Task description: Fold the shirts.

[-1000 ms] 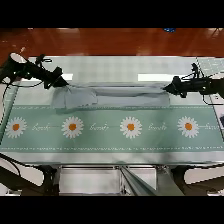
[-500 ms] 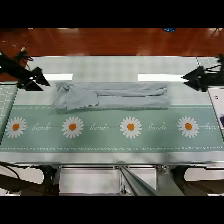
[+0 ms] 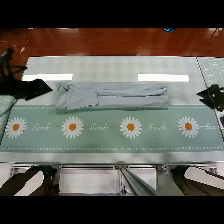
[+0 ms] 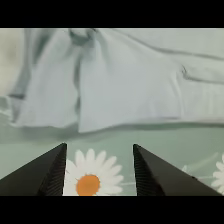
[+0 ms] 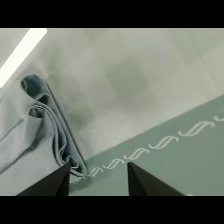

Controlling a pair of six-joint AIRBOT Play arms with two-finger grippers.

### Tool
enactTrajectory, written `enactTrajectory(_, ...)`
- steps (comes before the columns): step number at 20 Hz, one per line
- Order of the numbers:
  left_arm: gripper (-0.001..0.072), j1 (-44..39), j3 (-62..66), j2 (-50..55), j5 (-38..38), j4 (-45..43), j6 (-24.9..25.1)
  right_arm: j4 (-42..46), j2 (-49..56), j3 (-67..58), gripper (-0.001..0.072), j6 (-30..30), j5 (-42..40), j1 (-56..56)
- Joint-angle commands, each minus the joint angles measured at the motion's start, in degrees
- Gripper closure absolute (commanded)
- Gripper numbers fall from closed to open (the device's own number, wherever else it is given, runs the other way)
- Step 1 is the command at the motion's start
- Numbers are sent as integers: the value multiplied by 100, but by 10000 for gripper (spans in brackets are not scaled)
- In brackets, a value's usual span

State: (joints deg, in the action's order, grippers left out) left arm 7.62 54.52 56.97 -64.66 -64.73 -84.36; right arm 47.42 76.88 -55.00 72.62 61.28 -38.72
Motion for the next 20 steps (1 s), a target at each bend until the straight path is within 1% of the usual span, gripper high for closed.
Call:
enactTrajectory(1,199,-577,-1213,-835,723,90,-280,-511,457,352,294,-70,-258,372)
enactTrajectory(3,199,-763,-1252,-848,741,90,-297,-855,855,219,294,-223,-260,651)
enactTrajectory(8,199,-811,-1255,-839,922,94,-391,-994,1574,-262,294,-70,-214,1263)
enactTrajectory(13,199,-811,-1255,-839,920,92,-402,-1150,2028,-726,293,85,-184,1626)
enactTrajectory(17,199,-811,-1255,-837,920,94,-402,-1609,2332,-999,294,101,-243,1917)
enactTrajectory(20,199,-811,-1255,-837,922,94,-402,-1600,2446,-1279,296,133,-354,2216)
